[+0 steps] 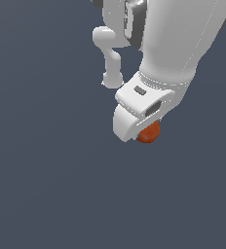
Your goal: Pick up the object and move it to a goal position.
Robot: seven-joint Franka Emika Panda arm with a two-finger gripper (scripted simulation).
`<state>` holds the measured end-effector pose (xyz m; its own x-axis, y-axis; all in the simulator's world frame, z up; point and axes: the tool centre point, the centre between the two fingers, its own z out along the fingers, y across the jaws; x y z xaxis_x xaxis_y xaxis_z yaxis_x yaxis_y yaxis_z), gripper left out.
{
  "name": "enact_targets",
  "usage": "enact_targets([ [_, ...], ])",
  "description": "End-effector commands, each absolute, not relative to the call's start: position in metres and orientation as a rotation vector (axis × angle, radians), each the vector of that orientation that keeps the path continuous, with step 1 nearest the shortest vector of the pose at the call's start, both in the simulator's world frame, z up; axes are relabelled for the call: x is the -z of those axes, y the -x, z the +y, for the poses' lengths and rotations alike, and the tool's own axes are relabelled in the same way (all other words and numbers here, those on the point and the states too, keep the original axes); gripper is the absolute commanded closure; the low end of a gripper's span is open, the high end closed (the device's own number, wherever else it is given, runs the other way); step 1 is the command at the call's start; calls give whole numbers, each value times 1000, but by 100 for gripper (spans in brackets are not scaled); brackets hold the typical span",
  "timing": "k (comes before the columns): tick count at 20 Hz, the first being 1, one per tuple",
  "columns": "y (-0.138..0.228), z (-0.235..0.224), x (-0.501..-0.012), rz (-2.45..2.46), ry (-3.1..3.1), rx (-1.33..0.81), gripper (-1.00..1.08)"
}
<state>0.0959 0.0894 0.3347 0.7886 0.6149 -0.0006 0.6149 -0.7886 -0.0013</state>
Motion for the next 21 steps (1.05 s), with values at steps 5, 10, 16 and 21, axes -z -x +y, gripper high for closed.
enact_targets([
  [5, -100, 90, -380, -1020, 2971, 0, 108],
  [10, -103, 91, -397, -1020, 2971, 0, 108],
  [16, -105, 91, -407, -1020, 2971, 0, 108],
  [21, -105, 91, -409, -1020, 2971, 0, 108],
])
